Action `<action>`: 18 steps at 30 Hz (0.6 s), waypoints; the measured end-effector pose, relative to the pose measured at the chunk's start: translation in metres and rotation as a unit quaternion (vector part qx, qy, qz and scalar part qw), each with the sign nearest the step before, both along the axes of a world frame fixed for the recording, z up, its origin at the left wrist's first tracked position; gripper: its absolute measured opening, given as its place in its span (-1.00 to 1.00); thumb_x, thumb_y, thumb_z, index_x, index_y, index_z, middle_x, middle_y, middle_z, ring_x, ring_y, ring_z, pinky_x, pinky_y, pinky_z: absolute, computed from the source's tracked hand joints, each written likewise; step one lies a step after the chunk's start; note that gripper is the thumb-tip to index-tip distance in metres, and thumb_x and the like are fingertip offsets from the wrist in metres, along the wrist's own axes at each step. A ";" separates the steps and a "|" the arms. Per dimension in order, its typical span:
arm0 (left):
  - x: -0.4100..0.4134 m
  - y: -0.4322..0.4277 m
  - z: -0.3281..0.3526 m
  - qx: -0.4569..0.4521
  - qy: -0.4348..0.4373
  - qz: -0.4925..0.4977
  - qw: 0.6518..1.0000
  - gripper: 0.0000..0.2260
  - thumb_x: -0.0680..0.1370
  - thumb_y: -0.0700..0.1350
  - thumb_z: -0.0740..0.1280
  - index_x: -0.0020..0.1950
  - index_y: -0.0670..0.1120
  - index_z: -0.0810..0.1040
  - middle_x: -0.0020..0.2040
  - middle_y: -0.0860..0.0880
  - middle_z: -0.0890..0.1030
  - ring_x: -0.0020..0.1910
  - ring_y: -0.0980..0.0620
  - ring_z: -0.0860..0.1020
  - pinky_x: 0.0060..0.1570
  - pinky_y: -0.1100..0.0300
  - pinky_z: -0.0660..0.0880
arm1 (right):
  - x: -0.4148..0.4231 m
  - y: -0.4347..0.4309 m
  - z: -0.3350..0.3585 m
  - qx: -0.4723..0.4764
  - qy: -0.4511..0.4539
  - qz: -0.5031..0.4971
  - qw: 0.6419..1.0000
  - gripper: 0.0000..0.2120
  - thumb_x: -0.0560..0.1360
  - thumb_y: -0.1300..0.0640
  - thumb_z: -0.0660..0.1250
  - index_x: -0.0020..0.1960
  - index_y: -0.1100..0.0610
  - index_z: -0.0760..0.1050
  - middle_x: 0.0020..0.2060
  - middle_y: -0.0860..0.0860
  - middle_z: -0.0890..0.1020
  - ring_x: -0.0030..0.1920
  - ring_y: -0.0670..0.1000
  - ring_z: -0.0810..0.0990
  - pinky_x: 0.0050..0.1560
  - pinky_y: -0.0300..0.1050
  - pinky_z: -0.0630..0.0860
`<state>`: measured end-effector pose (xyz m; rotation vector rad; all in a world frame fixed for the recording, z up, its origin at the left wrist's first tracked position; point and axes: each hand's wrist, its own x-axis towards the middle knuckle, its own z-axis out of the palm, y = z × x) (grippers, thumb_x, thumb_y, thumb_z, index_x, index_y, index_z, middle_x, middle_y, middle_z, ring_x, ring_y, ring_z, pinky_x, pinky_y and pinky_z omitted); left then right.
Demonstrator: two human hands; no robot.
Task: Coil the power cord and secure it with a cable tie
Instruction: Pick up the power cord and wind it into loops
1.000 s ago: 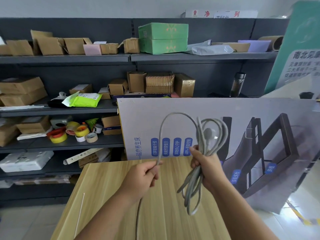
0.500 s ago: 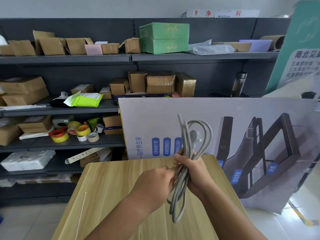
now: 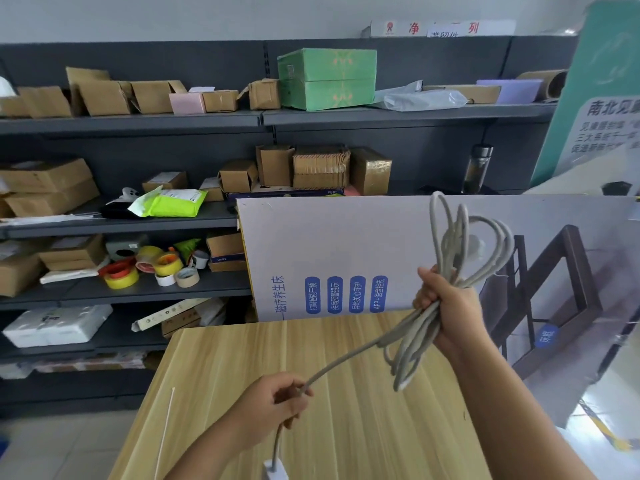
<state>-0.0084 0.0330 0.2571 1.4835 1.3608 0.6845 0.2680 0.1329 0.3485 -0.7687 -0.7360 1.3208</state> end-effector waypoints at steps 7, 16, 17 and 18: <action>-0.035 0.003 -0.001 0.015 0.110 0.009 0.994 -0.72 0.58 -0.08 0.33 -0.02 0.34 0.65 -0.30 0.05 0.58 -0.29 0.19 0.51 -0.15 0.23 0.49 | 0.030 0.003 0.000 -0.021 -0.074 -0.109 0.991 -0.73 0.45 0.27 0.41 -0.34 0.10 0.40 -0.59 -0.05 0.37 -0.53 -0.03 0.34 -0.45 -0.15 0.34; -0.023 0.027 0.041 0.373 0.334 -0.020 0.865 -0.75 0.54 0.20 0.19 0.07 0.30 0.63 -0.30 0.28 0.50 -0.19 0.26 0.40 0.03 0.26 0.26 | 0.005 -0.008 -0.014 0.031 -0.293 -0.018 0.955 -0.66 0.40 0.26 0.46 -0.45 0.14 0.38 -0.57 0.11 0.38 -0.53 0.02 0.33 -0.46 -0.11 0.31; -0.020 0.030 0.044 0.412 0.329 -0.016 0.850 -0.75 0.53 0.21 0.20 0.03 0.26 0.65 -0.27 0.27 0.54 -0.15 0.27 0.41 0.12 0.18 0.24 | -0.001 -0.011 -0.016 0.036 -0.307 0.008 0.951 -0.65 0.40 0.26 0.47 -0.46 0.13 0.39 -0.58 0.09 0.39 -0.54 0.02 0.34 -0.47 -0.13 0.32; -0.015 0.033 0.048 0.447 0.322 -0.008 0.835 -0.75 0.52 0.20 0.21 -0.01 0.22 0.65 -0.24 0.24 0.58 -0.12 0.27 0.43 0.20 0.12 0.21 | -0.007 -0.014 -0.018 0.036 -0.314 0.036 0.948 -0.67 0.39 0.27 0.47 -0.45 0.12 0.41 -0.58 0.06 0.41 -0.55 0.02 0.35 -0.48 -0.16 0.34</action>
